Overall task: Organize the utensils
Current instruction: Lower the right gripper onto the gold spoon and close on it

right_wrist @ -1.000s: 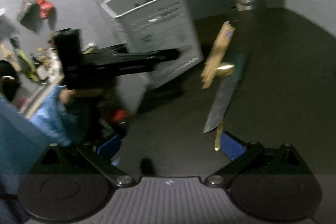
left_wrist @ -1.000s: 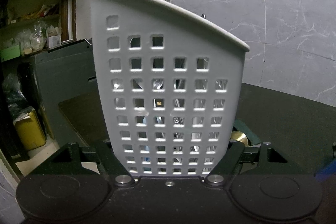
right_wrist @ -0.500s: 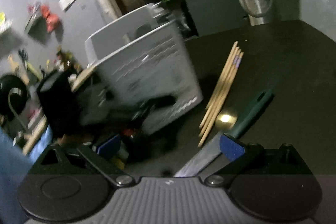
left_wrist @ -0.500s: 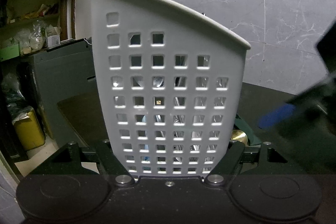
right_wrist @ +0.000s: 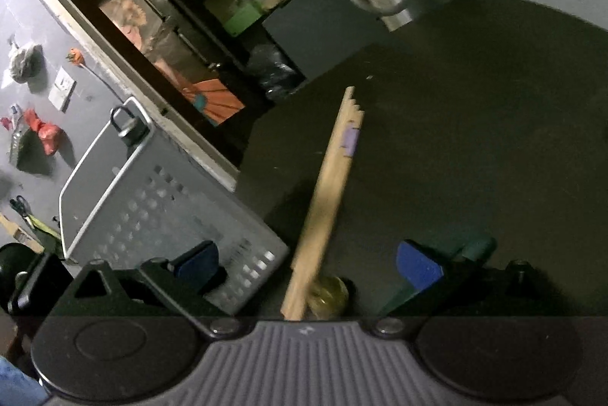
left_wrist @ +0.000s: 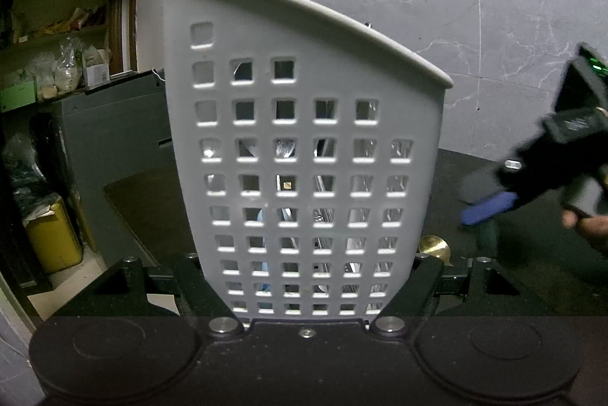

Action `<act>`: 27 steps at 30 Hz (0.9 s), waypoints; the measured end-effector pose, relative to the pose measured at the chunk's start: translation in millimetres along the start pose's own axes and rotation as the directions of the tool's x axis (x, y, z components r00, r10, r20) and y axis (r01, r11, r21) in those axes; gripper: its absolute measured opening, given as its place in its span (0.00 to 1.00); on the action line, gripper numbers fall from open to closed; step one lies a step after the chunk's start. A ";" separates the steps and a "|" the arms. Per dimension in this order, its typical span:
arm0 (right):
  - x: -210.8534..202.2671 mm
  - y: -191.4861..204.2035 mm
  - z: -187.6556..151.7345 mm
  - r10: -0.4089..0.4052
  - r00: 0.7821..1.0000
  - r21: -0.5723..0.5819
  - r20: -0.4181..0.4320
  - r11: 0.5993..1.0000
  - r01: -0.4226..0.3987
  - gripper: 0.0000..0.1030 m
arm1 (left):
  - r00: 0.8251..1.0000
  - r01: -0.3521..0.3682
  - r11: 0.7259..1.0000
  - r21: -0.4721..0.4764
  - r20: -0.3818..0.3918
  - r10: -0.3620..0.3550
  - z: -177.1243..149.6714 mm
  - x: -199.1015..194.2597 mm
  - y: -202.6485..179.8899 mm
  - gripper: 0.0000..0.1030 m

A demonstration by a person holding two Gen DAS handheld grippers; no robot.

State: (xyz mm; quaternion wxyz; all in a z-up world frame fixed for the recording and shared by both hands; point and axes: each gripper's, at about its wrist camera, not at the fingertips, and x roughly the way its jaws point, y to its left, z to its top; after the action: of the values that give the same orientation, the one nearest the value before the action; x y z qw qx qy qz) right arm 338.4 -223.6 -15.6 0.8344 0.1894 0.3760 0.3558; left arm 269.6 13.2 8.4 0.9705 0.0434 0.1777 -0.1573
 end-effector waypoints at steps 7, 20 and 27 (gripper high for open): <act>-39.9 2.2 -31.6 -0.072 0.997 -0.053 -0.016 0.996 0.071 0.99 | 1.000 -0.004 1.000 0.002 -0.002 0.004 -2.1 -0.6 -0.6 0.74; -11.3 52.9 -23.5 -0.202 0.979 -0.433 -0.043 0.887 0.164 0.77 | 1.000 -0.012 1.000 0.003 -0.004 0.012 -0.7 -0.2 -3.3 0.74; 11.8 54.0 -21.5 -0.220 0.972 -0.482 -0.088 0.863 0.152 0.53 | 1.000 -0.012 1.000 0.003 -0.005 0.012 -0.6 -0.2 -3.2 0.74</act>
State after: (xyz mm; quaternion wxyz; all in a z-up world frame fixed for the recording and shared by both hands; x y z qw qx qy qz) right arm 303.1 -177.5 -3.9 0.8573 -0.0820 0.3521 0.3665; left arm 268.2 10.3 7.8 0.9709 0.0465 0.1794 -0.1518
